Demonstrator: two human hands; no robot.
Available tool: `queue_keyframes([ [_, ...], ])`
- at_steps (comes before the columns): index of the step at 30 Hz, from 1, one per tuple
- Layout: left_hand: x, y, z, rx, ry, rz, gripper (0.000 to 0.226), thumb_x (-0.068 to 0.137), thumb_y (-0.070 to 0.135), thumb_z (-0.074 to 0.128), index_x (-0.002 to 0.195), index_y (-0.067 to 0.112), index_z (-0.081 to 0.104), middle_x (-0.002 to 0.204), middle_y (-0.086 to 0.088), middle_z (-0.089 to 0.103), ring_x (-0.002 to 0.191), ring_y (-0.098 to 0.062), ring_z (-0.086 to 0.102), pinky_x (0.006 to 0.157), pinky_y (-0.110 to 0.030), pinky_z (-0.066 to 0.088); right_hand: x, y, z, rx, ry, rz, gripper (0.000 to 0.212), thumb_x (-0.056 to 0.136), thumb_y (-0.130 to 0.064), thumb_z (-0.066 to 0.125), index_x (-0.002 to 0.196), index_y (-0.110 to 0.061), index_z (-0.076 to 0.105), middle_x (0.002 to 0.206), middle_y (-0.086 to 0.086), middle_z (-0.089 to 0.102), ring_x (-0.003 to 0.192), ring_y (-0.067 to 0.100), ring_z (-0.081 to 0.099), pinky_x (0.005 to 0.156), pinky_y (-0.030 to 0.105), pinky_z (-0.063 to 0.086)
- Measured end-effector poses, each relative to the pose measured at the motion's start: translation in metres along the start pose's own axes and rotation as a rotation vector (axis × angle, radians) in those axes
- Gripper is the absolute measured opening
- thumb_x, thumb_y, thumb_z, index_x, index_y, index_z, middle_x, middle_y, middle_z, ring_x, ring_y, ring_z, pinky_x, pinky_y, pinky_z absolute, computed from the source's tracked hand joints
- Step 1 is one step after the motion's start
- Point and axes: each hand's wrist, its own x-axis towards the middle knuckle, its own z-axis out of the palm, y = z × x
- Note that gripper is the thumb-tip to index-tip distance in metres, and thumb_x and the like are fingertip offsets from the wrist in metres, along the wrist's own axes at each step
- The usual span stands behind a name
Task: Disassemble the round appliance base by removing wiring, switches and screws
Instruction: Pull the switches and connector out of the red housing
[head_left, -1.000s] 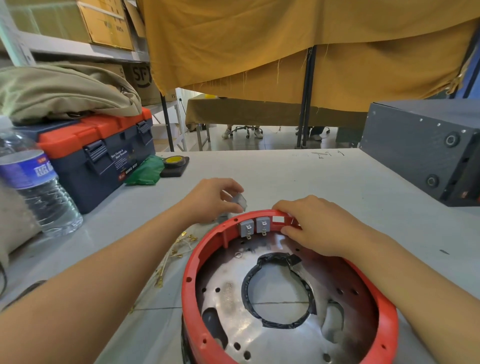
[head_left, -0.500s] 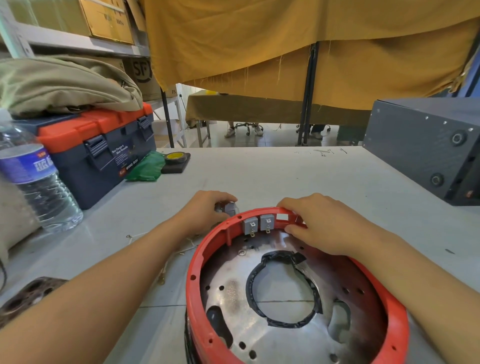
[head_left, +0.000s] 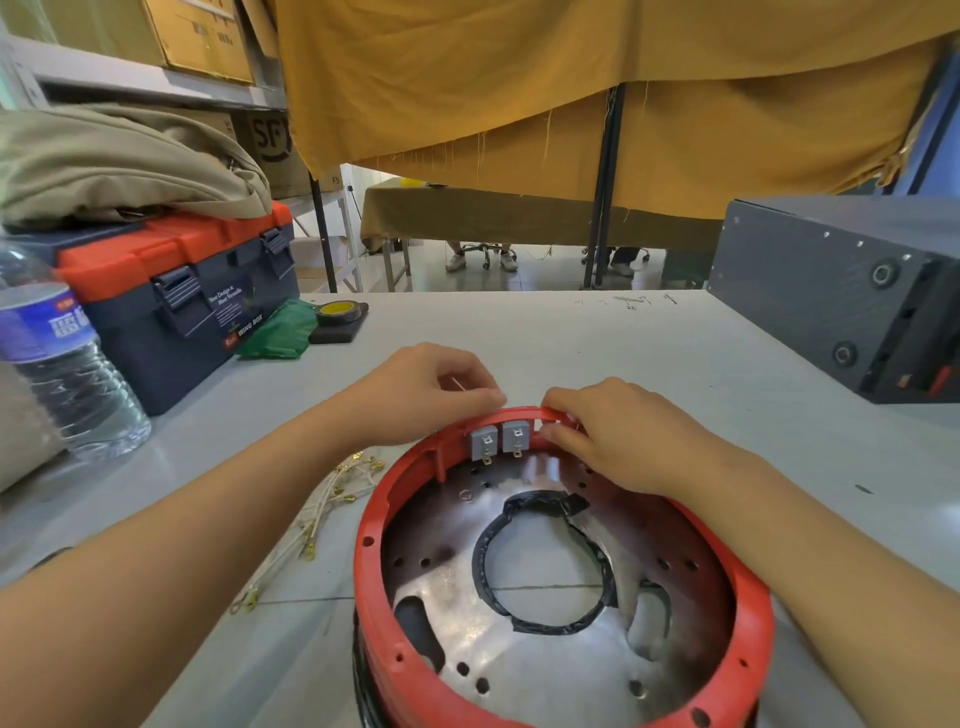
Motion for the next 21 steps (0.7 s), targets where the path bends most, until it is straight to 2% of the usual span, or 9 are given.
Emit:
queue_keyframes([
  [3,-0.007,0.010,0.004,0.082,-0.072,0.009,0.019,0.080,0.035,0.070,0.098,0.029,0.069,0.095,0.015,0.068,0.084,0.002,0.064,0.072,-0.011,0.047,-0.001,0.000,0.000,-0.007,0.022,0.017,0.022,0.100,-0.036,0.038,0.101,-0.021,0.053,0.094,0.007,0.061,0.084,0.029,0.055,0.064,0.035,0.041],
  [6,-0.008,0.014,0.009,0.109,-0.014,0.005,0.017,0.081,0.023,0.069,0.099,0.023,0.069,0.098,0.011,0.068,0.085,-0.004,0.065,0.074,-0.015,0.048,-0.004,-0.001,0.000,-0.051,0.048,0.038,0.021,0.100,-0.036,0.037,0.102,-0.023,0.053,0.095,0.007,0.059,0.082,0.028,0.052,0.060,0.032,0.032],
  [10,-0.009,0.021,0.020,0.135,0.028,0.030,0.012,0.081,0.018,0.065,0.091,0.026,0.067,0.092,0.014,0.066,0.082,-0.004,0.064,0.076,-0.021,0.050,-0.010,-0.002,-0.003,-0.079,0.048,0.092,0.020,0.099,-0.034,0.038,0.101,-0.023,0.055,0.090,0.005,0.054,0.078,0.027,0.047,0.059,0.032,0.031],
  [13,-0.005,0.027,0.028,0.146,0.037,0.043,0.013,0.081,0.017,0.064,0.092,0.023,0.067,0.094,0.011,0.067,0.084,-0.007,0.064,0.077,-0.021,0.050,-0.014,0.000,-0.010,-0.101,0.013,0.115,0.018,0.097,-0.033,0.043,0.096,-0.023,0.058,0.088,0.004,0.055,0.078,0.026,0.049,0.059,0.031,0.033],
  [16,-0.001,0.034,0.034,0.174,0.010,0.069,0.013,0.083,0.015,0.063,0.094,0.021,0.066,0.098,0.007,0.067,0.088,-0.010,0.063,0.079,-0.024,0.049,-0.015,0.001,-0.018,-0.090,-0.018,0.103,0.019,0.092,-0.036,0.050,0.083,-0.022,0.057,0.078,0.001,0.054,0.077,0.026,0.054,0.054,0.030,0.035],
  [19,0.004,0.041,0.039,0.195,0.001,0.092,0.013,0.084,0.011,0.061,0.095,0.017,0.065,0.100,0.003,0.067,0.089,-0.014,0.062,0.079,-0.025,0.048,-0.015,0.000,-0.020,0.002,0.026,0.075,0.010,0.086,-0.028,0.055,0.091,-0.021,0.061,0.085,0.002,0.060,0.081,0.026,0.058,0.064,0.034,0.048],
  [21,0.006,0.043,0.041,0.196,-0.002,0.098,0.013,0.085,0.011,0.061,0.095,0.016,0.065,0.100,0.002,0.068,0.089,-0.015,0.062,0.079,-0.025,0.048,-0.014,0.000,-0.019,0.031,0.037,0.069,0.011,0.083,-0.025,0.056,0.092,-0.019,0.061,0.085,0.003,0.061,0.079,0.027,0.059,0.065,0.036,0.050],
])
